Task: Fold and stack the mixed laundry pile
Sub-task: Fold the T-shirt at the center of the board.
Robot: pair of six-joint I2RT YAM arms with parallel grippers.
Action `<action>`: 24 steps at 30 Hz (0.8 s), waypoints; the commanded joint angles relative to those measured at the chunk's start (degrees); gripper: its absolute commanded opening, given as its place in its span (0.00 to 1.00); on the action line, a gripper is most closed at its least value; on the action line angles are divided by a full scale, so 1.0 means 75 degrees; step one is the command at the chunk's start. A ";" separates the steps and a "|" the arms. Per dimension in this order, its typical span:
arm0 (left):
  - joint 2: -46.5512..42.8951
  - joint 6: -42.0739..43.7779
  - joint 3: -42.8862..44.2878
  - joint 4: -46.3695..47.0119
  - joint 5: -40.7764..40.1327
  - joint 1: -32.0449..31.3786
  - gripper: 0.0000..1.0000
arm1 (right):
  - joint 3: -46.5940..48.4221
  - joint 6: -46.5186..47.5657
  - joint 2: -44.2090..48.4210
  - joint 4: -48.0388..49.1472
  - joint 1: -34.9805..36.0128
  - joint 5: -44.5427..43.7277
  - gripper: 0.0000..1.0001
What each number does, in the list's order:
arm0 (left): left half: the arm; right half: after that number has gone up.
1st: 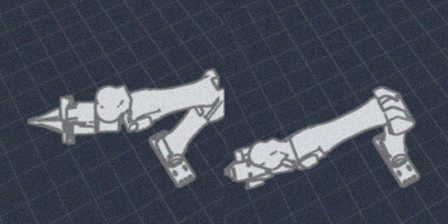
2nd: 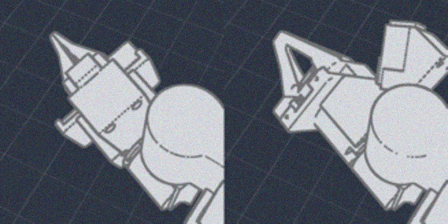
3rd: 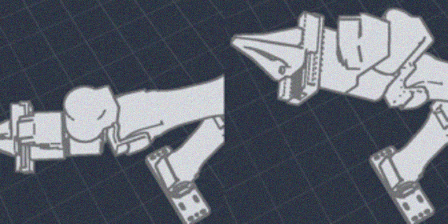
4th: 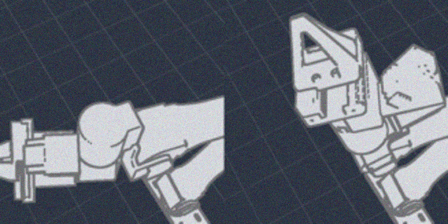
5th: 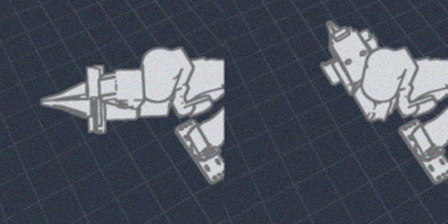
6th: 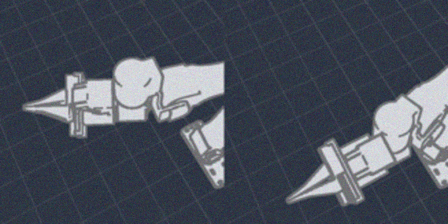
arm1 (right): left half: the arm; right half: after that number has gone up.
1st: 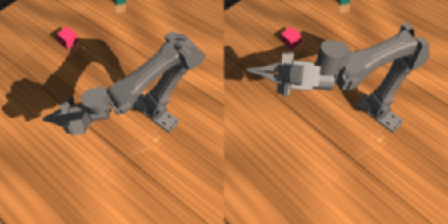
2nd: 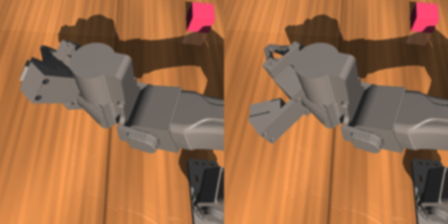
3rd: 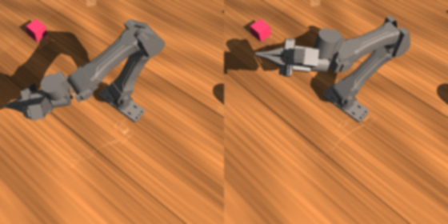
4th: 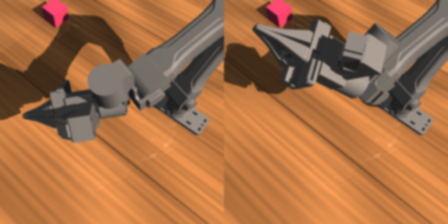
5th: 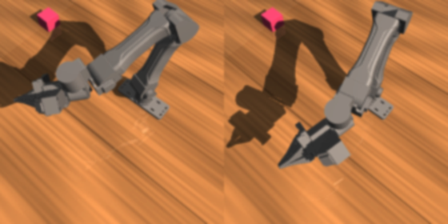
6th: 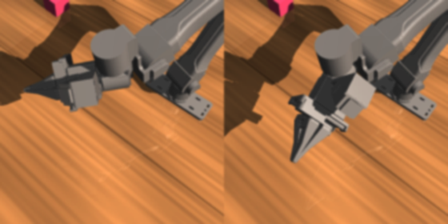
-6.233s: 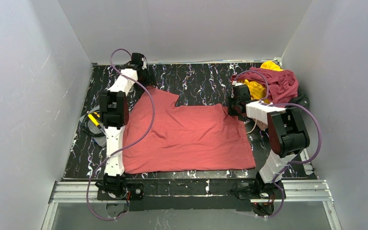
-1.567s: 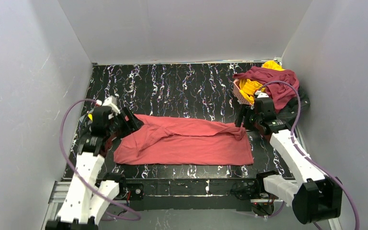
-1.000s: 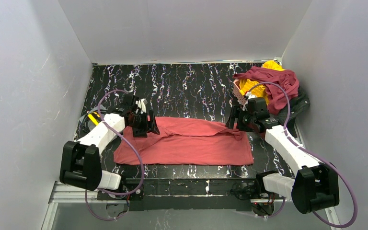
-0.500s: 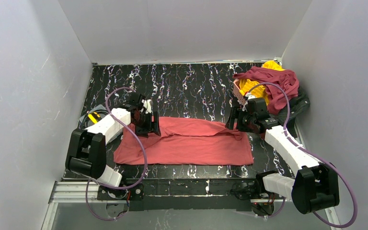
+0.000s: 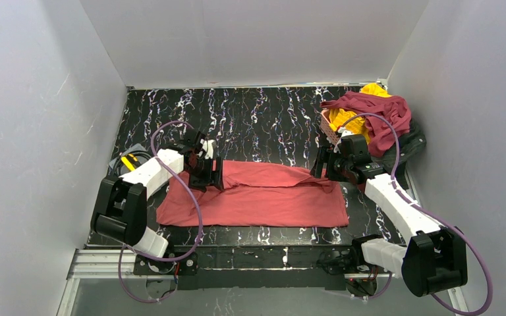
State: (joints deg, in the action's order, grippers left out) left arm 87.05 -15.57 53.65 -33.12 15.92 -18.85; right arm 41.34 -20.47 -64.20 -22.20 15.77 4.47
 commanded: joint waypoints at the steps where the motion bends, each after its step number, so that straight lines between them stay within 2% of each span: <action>1: 0.0033 0.0300 0.0052 -0.0232 0.0492 -0.0324 0.67 | -0.0110 0.0156 0.0188 0.0001 0.0025 -0.0109 0.82; 15: -0.0031 0.0908 -0.0229 -0.0601 0.1452 -0.1416 0.66 | -0.0088 0.0251 0.0185 -0.0108 0.0021 -0.0161 0.82; 22: -0.0923 0.1360 -0.0087 -0.0550 0.2484 -0.1553 0.65 | -0.0062 0.0332 0.0179 -0.0144 0.0022 -0.0231 0.83; 24: -0.1271 0.1383 -0.0045 -0.0394 0.1894 -0.1586 0.65 | -0.0061 0.0338 0.0161 -0.0136 0.0019 -0.0244 0.83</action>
State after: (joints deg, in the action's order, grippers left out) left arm 84.20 -7.60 52.31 -36.32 29.47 -30.30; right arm 41.34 -19.07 -64.05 -23.07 15.77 3.33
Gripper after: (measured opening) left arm 0.652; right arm 0.826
